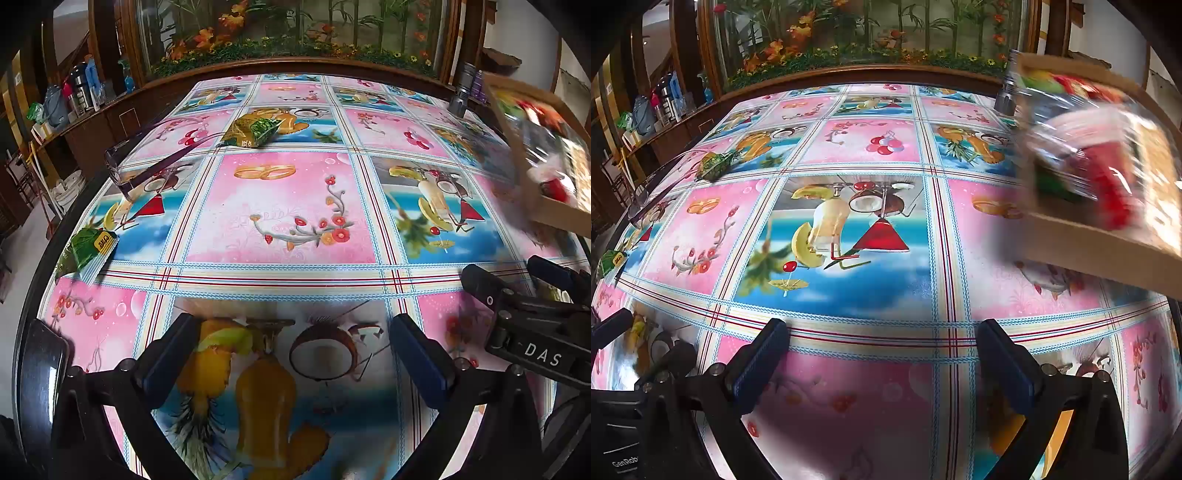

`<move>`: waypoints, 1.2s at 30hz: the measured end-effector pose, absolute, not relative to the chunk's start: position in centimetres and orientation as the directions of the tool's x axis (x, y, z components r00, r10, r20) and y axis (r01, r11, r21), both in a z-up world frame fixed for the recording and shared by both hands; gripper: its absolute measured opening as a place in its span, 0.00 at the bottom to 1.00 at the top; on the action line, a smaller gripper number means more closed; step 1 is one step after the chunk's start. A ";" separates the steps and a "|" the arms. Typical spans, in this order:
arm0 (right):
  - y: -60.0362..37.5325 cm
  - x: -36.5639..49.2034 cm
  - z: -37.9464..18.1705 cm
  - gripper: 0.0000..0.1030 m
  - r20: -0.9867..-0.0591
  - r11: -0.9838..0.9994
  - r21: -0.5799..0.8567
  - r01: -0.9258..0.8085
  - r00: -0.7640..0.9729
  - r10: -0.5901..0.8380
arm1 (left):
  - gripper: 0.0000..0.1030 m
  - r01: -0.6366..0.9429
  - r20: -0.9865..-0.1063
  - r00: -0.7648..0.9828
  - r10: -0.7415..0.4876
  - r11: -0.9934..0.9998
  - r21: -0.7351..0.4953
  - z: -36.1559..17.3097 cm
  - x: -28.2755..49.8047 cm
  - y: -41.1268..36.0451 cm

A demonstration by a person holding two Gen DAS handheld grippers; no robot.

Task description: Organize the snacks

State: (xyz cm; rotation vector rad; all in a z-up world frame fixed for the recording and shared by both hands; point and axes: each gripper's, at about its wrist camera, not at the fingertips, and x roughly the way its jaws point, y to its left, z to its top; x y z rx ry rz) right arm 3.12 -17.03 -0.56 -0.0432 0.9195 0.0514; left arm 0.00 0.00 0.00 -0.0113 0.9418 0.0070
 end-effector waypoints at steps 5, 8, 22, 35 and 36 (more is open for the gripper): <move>-17.0 3.1 -0.6 1.00 -0.796 0.998 -0.013 -0.063 0.605 0.028 | 1.00 -0.011 -0.809 0.588 0.001 1.000 -0.006 0.0 0.0 0.0; -17.0 3.1 -0.6 1.00 -0.796 0.998 -0.013 -0.063 0.605 0.028 | 1.00 -0.011 -0.809 0.588 0.001 1.000 -0.007 0.0 0.0 0.0; -17.2 3.1 -0.6 1.00 -0.795 0.997 -0.016 -0.069 0.606 0.029 | 1.00 -0.011 -0.809 0.588 0.001 1.000 -0.007 0.0 0.0 0.0; -17.0 2.8 -0.6 1.00 -0.795 0.997 -0.017 -0.069 0.607 0.028 | 1.00 -0.011 -0.809 0.587 0.000 1.000 -0.008 0.1 0.0 0.0; -16.9 2.8 -0.6 1.00 -0.794 0.997 -0.017 -0.069 0.607 0.028 | 1.00 -0.011 -0.809 0.588 0.000 1.000 -0.008 0.1 0.0 0.0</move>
